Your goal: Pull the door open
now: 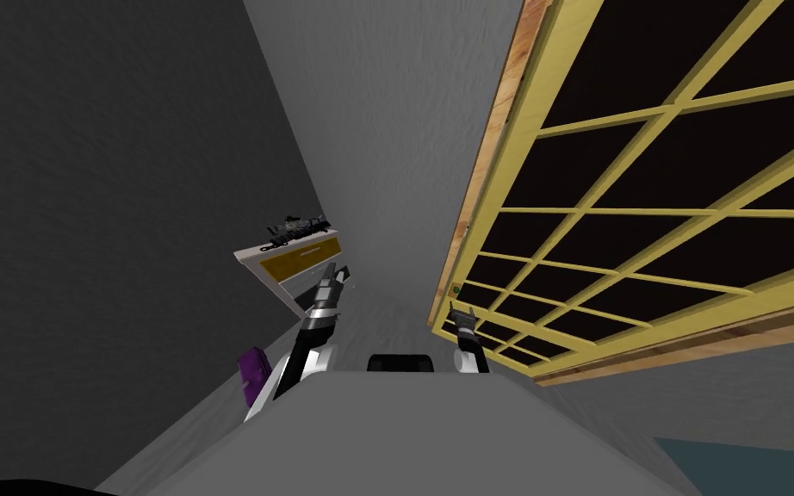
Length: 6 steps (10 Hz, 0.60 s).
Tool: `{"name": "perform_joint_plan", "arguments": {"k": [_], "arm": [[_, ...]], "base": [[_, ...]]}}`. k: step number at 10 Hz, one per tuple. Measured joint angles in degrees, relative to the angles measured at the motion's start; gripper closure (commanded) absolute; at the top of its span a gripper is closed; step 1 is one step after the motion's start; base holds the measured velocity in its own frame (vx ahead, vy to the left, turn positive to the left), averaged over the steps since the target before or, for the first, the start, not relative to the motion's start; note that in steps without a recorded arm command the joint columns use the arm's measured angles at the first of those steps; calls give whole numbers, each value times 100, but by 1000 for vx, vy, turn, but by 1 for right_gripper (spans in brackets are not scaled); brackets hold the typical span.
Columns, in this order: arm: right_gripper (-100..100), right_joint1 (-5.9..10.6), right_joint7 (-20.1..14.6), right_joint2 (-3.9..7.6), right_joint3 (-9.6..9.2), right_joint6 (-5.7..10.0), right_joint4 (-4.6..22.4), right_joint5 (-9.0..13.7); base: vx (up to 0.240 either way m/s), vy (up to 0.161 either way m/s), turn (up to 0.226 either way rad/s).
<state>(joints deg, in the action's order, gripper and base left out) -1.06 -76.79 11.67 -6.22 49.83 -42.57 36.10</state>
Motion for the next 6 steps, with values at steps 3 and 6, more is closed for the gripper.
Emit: {"name": "perform_joint_plan", "arguments": {"k": [3,6], "arm": [[-100,-197,-188,236,65,-16,-122,78],[-100,-202,-459,419,63,143,145,101]], "base": [[186,0,89],[127,-39,57]]}}
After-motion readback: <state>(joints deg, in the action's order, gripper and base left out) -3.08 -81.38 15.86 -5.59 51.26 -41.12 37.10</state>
